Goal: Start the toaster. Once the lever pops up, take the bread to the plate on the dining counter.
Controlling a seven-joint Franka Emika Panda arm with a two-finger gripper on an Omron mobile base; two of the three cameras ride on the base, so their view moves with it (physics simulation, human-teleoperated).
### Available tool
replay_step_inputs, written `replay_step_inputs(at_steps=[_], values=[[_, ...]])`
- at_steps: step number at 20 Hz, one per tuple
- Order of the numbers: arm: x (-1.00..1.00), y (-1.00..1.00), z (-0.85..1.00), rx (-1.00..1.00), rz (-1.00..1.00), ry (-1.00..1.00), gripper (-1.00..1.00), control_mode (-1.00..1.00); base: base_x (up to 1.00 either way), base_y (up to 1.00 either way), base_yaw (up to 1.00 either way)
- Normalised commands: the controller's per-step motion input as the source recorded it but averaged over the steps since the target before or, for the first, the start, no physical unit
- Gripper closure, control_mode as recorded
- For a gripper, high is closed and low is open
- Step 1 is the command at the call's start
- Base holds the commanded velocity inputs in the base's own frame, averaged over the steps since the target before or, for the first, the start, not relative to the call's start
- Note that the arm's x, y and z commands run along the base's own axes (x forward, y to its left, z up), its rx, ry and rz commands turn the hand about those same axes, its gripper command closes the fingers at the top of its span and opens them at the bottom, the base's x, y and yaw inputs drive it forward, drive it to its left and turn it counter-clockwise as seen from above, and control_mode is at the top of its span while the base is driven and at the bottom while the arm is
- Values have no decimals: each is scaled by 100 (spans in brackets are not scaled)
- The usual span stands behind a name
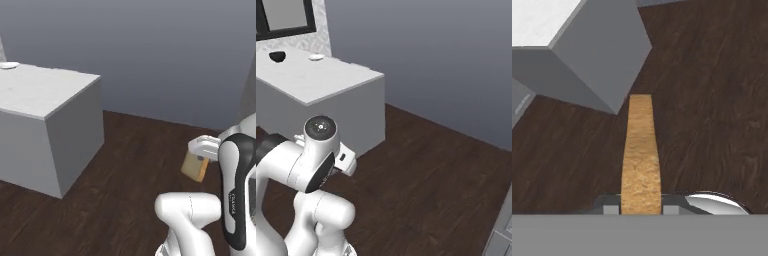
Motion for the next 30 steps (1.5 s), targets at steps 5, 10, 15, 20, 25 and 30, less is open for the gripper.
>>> replay_step_inputs(at_steps=[5,10,15,20,25,30], values=[[0,0,0,0,0,0,100,100,100,4,-21],[0,0,0,0,0,0,100,100,100,0,-16],[0,0,0,0,0,0,100,100,100,0,-9],[0,0,0,0,0,0,100,100,100,0,-16],[0,0,0,0,0,0,100,100,100,0,-14],[0,0,0,0,0,0,100,100,100,0,-6]])
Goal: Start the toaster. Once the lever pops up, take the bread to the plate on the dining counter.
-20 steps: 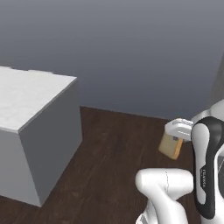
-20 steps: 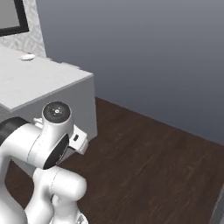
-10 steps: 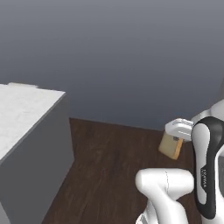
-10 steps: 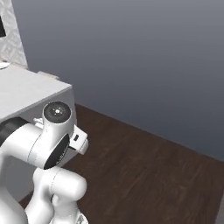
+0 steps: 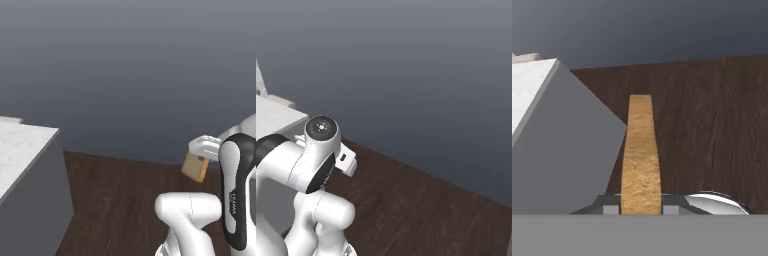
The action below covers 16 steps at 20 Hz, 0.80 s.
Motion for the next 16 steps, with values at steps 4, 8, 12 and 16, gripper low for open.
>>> replay_step_inputs(at_steps=[4,8,12,16], values=[[0,0,0,0,0,0,100,100,100,0,0],[0,0,0,0,0,0,100,100,100,0,2],[0,0,0,0,0,0,100,100,100,3,10],[0,0,0,0,0,0,100,100,100,4,20]])
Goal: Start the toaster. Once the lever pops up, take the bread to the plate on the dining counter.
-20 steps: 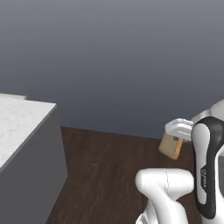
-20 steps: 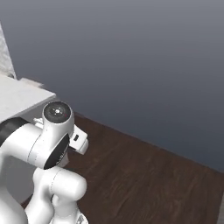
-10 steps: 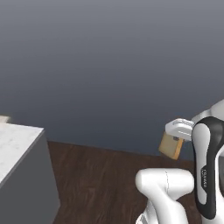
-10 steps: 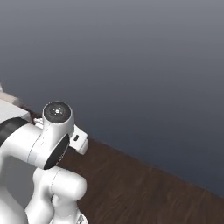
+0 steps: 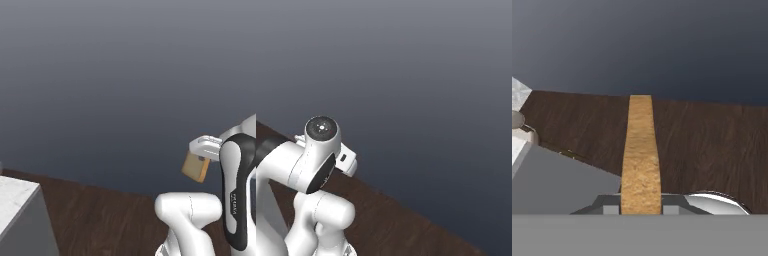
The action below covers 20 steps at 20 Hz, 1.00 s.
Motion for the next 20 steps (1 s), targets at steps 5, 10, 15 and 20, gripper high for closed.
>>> replay_step_inputs(at_steps=[5,10,15,20], values=[[0,0,0,0,0,0,100,100,100,4,35],[0,0,0,0,0,0,100,100,100,7,41],[0,0,0,0,0,0,100,100,100,23,43],[0,0,0,0,0,0,100,100,100,36,41]])
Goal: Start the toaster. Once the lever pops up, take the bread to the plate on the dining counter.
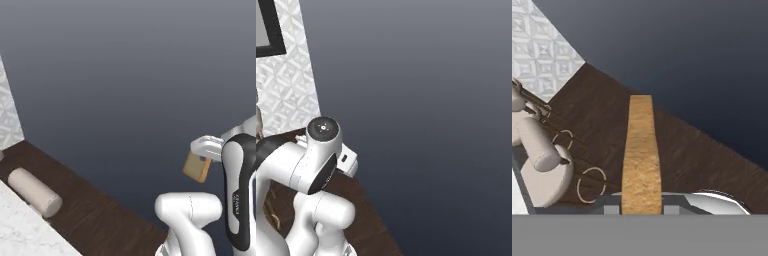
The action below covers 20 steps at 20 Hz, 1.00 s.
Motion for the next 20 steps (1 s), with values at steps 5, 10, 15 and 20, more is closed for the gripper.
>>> replay_step_inputs(at_steps=[5,10,15,20], values=[[0,0,0,0,0,0,100,100,99,25,41],[0,0,0,0,0,0,100,100,87,0,49],[0,0,0,0,0,0,100,100,83,0,56],[0,0,0,0,0,0,100,100,75,-4,58]])
